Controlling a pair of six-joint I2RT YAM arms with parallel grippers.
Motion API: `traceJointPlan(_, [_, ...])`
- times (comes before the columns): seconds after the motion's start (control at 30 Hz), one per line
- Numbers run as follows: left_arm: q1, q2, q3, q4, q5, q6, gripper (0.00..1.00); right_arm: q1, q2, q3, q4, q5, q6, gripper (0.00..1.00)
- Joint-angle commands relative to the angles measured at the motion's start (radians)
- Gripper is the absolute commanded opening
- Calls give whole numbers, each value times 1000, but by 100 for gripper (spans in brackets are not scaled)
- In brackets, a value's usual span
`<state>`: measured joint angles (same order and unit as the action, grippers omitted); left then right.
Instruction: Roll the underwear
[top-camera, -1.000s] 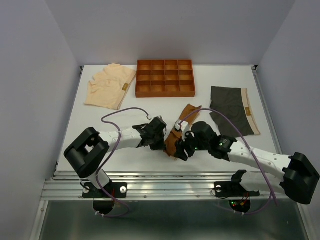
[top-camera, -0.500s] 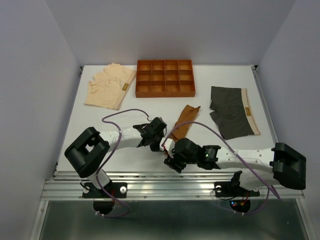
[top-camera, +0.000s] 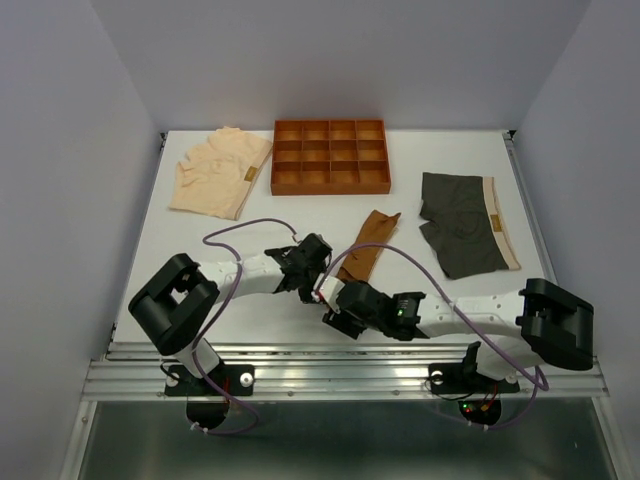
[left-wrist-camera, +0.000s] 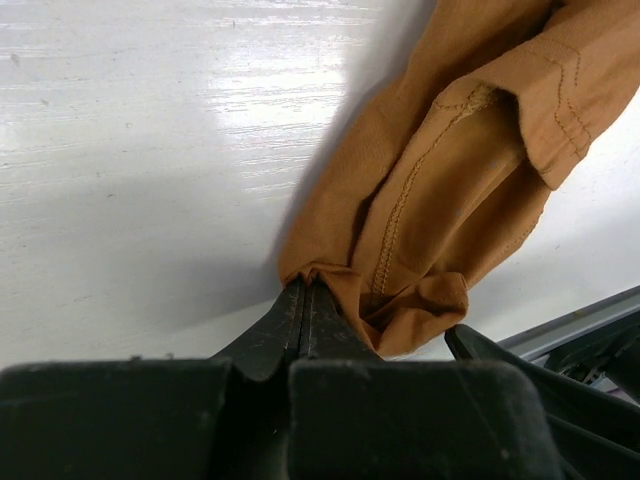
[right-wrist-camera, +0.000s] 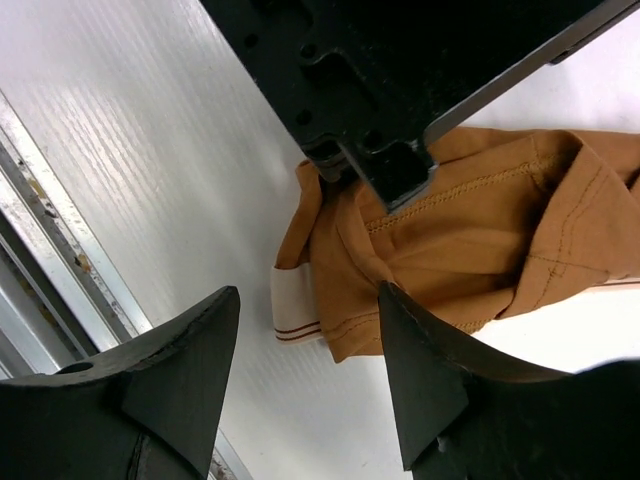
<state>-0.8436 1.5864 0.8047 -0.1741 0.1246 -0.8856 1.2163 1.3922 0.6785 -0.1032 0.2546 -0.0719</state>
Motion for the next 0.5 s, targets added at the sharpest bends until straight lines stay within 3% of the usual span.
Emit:
traceJointPlan(0.0, [12, -5, 8, -79, -10, 7, 0, 8, 39, 33, 25, 0, -8, 64])
traceJointPlan(0.3, [37, -20, -1, -81, 3, 10, 0, 28, 128, 56, -12, 43, -8, 64])
traceJointPlan(0.37, [41, -26, -4, -80, 4, 10, 2, 28, 145, 62, -15, 66, -9, 45])
traceJointPlan(0.4, [43, -29, -6, -79, 6, 11, 5, 28, 152, 67, -15, 74, -8, 26])
traceJointPlan(0.47, [51, -43, -15, -68, 15, 16, 10, 28, 163, 72, -15, 100, 0, 7])
